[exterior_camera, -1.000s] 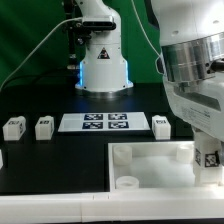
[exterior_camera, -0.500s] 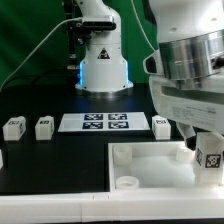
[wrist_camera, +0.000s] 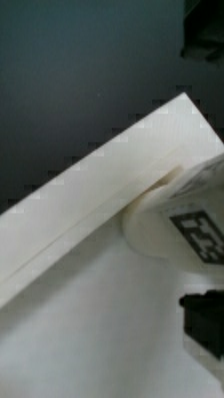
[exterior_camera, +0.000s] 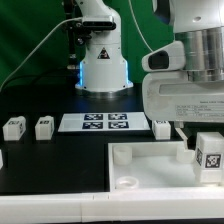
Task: Assemble one leg
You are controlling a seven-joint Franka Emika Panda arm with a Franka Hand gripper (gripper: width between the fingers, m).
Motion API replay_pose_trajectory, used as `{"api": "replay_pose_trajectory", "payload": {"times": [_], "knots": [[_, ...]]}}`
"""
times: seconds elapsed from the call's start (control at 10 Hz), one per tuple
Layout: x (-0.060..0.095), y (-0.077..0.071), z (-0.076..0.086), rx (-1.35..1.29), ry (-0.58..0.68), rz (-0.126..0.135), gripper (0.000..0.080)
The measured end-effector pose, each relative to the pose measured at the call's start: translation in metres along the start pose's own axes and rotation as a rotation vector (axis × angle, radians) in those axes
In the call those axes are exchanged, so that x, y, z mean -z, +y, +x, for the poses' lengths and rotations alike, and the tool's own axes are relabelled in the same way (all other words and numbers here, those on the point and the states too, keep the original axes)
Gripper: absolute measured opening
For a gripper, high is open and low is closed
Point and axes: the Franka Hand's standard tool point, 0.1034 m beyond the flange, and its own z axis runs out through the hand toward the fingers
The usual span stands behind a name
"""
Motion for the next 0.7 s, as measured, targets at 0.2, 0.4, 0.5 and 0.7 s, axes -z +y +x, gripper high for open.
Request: {"api": "replay_pose_trajectory", "payload": {"times": [0.2,0.4,0.5,0.7], "knots": [[0.001,0.003,0.014,0.329,0.026,-0.035,0.0649],[0.001,0.006,0.022,0.546,0.034,-0.046,0.0649],[0.001,0.007,0.024,0.664,0.035,-0.055,0.0649],[0.001,0.007,0.024,0.677,0.034,-0.054,0.0649]]}}
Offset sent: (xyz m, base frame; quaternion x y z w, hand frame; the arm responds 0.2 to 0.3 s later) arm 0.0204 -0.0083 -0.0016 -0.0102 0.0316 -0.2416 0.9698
